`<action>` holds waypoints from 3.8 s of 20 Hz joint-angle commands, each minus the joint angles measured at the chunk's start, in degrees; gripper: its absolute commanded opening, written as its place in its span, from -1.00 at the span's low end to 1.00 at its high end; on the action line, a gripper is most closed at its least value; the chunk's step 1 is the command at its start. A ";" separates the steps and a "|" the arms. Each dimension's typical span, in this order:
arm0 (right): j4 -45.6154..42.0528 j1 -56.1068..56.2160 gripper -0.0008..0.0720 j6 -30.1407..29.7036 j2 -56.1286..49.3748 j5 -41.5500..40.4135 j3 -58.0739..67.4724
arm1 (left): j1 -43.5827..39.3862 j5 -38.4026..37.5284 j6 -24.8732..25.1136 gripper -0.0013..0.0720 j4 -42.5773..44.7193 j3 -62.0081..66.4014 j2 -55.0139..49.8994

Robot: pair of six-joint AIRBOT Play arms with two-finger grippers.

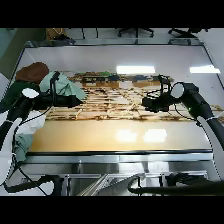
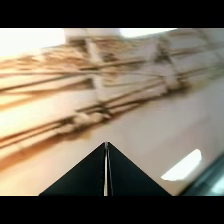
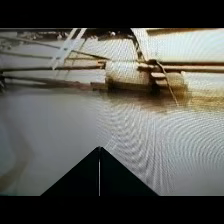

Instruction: Fold the shirts.

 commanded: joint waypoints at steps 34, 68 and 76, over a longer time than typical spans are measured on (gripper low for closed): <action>-1.36 -16.33 -0.37 -8.55 6.93 -0.50 1.84 | -10.12 -10.40 -0.37 -0.94 -6.23 18.25 13.57; 25.09 8.22 0.34 -26.82 1.97 -19.02 -29.66 | -23.06 -0.92 -7.58 0.92 2.49 -32.30 9.25; 33.77 8.24 -0.35 -34.47 -2.69 -19.15 -29.66 | -24.37 4.66 -6.80 -0.76 -1.16 -27.06 6.03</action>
